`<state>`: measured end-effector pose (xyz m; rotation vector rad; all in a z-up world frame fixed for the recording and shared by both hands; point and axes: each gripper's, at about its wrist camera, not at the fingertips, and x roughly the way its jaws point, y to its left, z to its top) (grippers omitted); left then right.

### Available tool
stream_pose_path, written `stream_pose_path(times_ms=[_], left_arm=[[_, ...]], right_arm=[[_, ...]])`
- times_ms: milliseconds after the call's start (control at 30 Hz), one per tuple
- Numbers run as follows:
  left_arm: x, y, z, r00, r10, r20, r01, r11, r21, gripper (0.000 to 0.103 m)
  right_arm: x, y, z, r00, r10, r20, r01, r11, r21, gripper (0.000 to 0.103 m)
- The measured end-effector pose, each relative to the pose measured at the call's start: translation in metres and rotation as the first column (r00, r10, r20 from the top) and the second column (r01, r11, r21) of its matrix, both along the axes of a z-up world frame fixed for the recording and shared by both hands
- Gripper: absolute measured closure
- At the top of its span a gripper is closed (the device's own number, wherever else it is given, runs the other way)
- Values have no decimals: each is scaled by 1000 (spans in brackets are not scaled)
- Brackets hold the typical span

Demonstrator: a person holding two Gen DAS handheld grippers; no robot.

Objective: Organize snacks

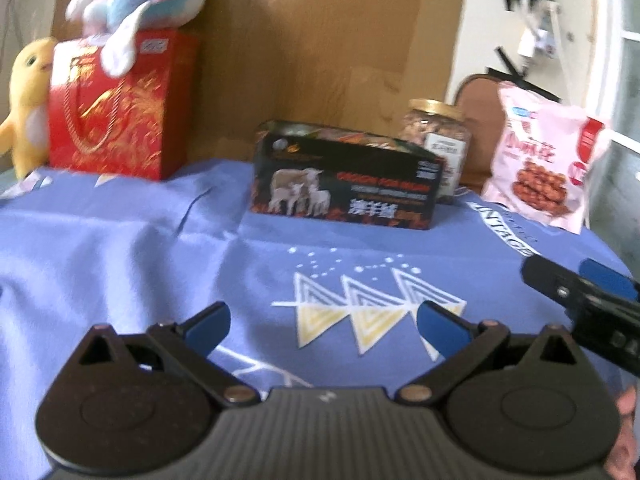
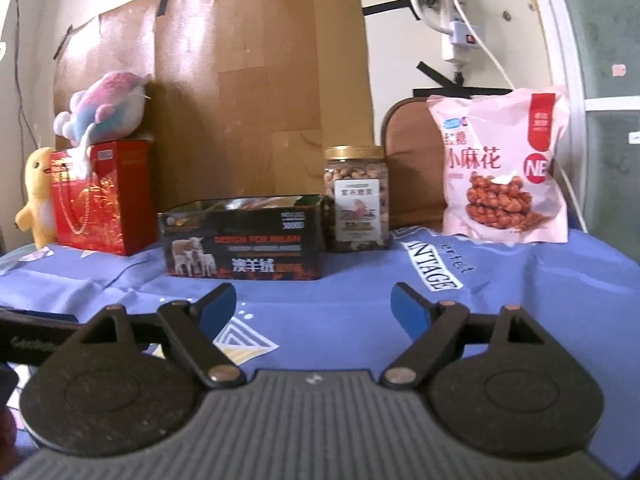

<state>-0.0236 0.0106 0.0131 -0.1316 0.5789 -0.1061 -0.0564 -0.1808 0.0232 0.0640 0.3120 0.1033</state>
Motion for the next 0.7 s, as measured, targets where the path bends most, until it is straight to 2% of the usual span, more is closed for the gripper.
stream_pose_path(times_ms=[133,433,700], left_arm=[[3,1,-1,999,27,-24,-26,1000,11,0],[3,-14,0,998,52,-23,-48,988,147,0],[11,-15,-3,994,90,-66,-76,979,189,0]], right_arm=[[3,-4,0,1000,18,-12,-17,999,37,16],[5,-11,-2,998,54,-34,-50,993,107,16],[8,-25,-6,996,62,-64,-47,974,222,16]])
